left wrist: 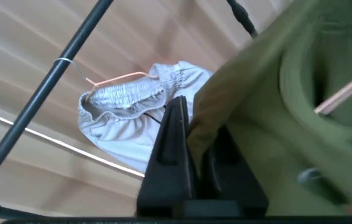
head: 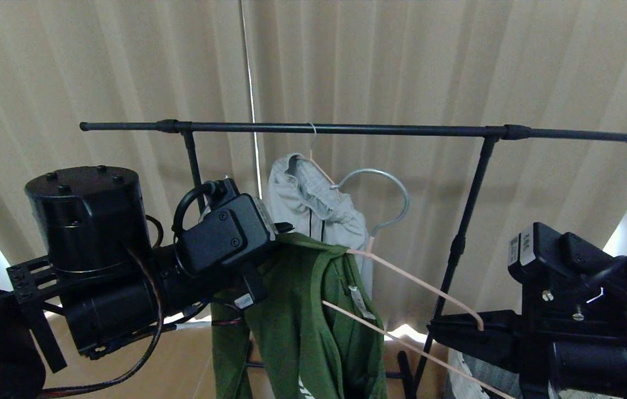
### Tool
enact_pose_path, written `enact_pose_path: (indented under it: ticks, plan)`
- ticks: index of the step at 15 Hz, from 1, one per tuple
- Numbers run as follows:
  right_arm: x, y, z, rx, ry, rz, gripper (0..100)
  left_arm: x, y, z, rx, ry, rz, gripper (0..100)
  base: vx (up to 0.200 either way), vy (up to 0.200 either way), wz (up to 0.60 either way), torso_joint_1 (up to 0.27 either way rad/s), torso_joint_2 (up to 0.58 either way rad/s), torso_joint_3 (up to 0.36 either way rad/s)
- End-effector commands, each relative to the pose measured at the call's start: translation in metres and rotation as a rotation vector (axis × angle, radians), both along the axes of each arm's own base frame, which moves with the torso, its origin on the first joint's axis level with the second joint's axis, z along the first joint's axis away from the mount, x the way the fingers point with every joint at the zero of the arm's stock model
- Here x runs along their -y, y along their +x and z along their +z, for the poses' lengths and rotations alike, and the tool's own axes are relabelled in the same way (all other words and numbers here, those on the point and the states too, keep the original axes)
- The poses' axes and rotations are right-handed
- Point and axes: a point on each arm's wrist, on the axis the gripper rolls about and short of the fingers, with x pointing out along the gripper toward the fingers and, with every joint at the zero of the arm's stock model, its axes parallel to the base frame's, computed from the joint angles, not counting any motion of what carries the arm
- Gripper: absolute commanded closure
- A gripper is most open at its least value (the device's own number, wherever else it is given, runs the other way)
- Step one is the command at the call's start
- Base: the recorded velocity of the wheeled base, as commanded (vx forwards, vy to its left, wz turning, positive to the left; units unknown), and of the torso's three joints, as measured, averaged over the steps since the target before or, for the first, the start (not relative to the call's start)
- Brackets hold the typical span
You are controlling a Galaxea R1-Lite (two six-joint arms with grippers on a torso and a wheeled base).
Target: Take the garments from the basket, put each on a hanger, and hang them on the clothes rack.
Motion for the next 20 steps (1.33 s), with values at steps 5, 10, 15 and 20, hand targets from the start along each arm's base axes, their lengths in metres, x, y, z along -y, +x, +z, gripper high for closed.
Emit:
enact_pose_path:
  ticks: [5, 10, 15, 20]
  plan:
    - [0.002, -0.001, -0.002, 0.003, -0.006, -0.009, 0, -0.005, 0.002, 0.001, 0.011, -0.004, 0.026, 100, 0.000, 0.000, 0.00, 0.000, 0.00, 0.000]
    - [0.004, 0.011, -0.014, 0.109, -0.007, -0.169, 0, -0.006, 0.008, 0.005, 0.036, -0.015, 0.221, 100, 0.000, 0.000, 0.00, 0.000, 0.00, 0.000]
    - [0.002, 0.015, -0.022, 0.149, -0.008, -0.223, 0, 0.006, 0.012, -0.001, -0.064, -0.161, 0.559, 100, 0.000, 0.000, 0.00, 0.000, 0.00, 0.000]
    - [-0.006, 0.022, -0.033, 0.113, -0.041, -0.210, 0, 0.031, 0.019, 0.009, -0.122, -0.377, 0.612, 100, 0.000, 0.000, 0.00, 0.000, 0.00, 0.000]
